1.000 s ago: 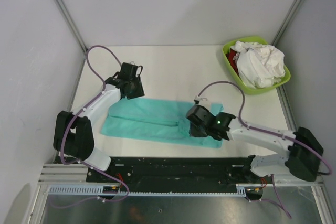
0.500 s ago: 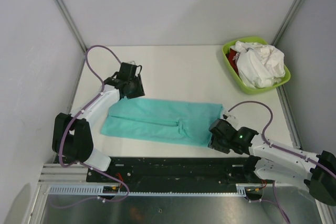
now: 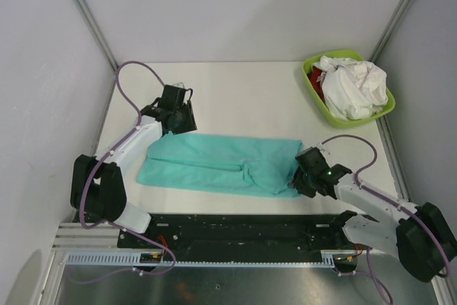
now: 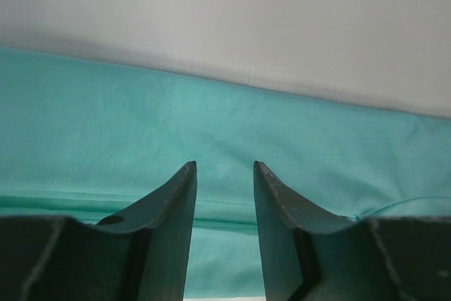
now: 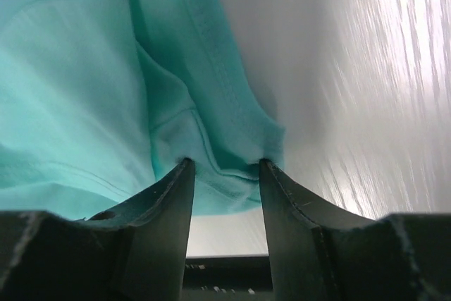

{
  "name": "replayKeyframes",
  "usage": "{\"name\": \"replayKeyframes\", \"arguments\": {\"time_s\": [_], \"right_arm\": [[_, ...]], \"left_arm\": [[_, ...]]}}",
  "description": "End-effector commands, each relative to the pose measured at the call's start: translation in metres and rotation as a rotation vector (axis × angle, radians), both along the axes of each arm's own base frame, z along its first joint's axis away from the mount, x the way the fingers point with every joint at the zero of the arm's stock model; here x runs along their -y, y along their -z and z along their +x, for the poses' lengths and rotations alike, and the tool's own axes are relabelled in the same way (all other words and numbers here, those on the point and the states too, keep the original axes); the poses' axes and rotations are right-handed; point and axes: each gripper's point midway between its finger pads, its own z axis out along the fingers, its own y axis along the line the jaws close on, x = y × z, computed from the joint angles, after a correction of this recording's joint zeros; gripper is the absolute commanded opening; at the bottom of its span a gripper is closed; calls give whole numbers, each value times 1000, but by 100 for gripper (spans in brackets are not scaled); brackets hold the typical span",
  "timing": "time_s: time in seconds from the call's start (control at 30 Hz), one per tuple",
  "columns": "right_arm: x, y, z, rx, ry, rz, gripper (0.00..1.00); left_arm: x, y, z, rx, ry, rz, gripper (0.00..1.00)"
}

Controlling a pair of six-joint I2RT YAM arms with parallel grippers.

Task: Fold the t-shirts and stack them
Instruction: Rotate the tshirt 90 degrees

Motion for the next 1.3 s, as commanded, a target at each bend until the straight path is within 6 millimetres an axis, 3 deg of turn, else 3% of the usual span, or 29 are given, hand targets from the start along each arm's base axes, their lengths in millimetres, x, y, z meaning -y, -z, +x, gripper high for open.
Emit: {"name": "replayKeyframes", "arguments": {"time_s": [0.0, 0.1, 0.2, 0.27, 0.4, 0.5, 0.6, 0.67, 0.8, 0.93, 1.1, 1.27], "right_arm": [[-3, 1, 41, 64, -6, 15, 46], [-3, 2, 76, 81, -1, 6, 46], [-7, 3, 123, 86, -24, -41, 45], [-15, 0, 164, 102, -50, -64, 45], [-34, -12, 269, 167, -122, -128, 46], [-41, -16, 336, 177, -173, -177, 50], [-48, -26, 384, 197, -225, -214, 58], [-52, -41, 403, 224, -245, -222, 63], [-56, -86, 412, 298, -240, -208, 69], [-49, -99, 390, 293, -196, -191, 64], [-53, -84, 358, 261, -175, -108, 53], [-60, -52, 352, 214, -176, -51, 51]], "left_arm": [[3, -19, -1, 50, 46, -8, 43], [3, -21, 0, 53, 56, 0, 43], [2, -21, 1, 52, 62, 4, 43], [3, -21, 1, 49, 67, 2, 43], [5, -14, -5, 25, 70, -9, 43], [5, -8, -10, 9, 74, -14, 42], [4, 0, -18, -12, 72, -14, 42], [3, 6, -23, -29, 68, -14, 42], [4, 18, -33, -61, 60, -10, 42], [2, 28, -42, -84, 28, 3, 39], [-9, 42, -53, -107, -28, 47, 33], [-18, 51, -61, -121, -77, 68, 30]]}}
